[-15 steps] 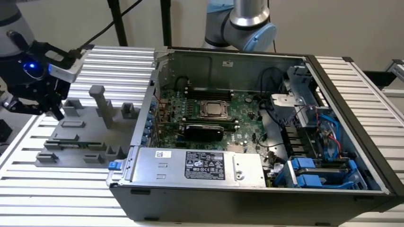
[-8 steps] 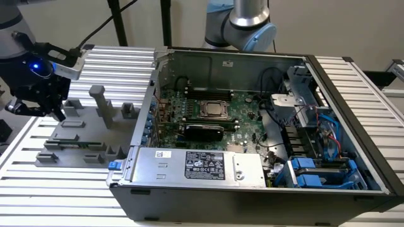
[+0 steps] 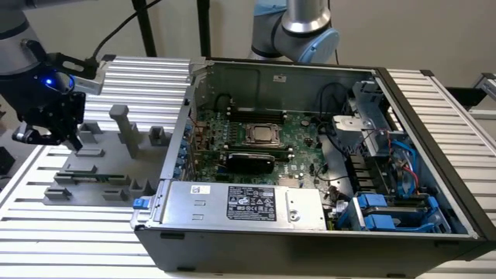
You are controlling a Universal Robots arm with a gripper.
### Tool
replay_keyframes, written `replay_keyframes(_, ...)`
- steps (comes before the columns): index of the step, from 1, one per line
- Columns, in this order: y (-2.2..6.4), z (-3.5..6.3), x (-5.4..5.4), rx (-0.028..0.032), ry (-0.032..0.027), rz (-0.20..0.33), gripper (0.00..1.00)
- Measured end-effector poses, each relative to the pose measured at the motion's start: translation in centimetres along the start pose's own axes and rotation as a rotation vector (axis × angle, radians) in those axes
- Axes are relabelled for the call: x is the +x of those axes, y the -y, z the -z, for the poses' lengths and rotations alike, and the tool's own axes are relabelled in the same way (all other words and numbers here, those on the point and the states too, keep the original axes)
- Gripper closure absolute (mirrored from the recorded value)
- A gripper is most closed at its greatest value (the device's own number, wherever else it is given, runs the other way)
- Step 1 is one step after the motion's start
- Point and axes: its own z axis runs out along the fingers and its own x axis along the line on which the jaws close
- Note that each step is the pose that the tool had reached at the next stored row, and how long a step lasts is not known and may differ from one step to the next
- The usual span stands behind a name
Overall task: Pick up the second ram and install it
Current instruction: 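Pick up the second ram and move it above second insertion slot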
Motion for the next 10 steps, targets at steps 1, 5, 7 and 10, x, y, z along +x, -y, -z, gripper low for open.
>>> replay_keyframes(1,0.0,-0.06,0.0,0.002,-0.0002,0.016,1.0)
replay_keyframes(5,0.02,-0.42,0.0,0.004,-0.0031,0.08,1.0)
replay_keyframes(7,0.04,-0.7,-0.01,0.0041,-0.0043,0.108,1.0)
replay_keyframes(10,0.1,-1.04,-0.02,0.004,-0.0065,0.149,1.0)
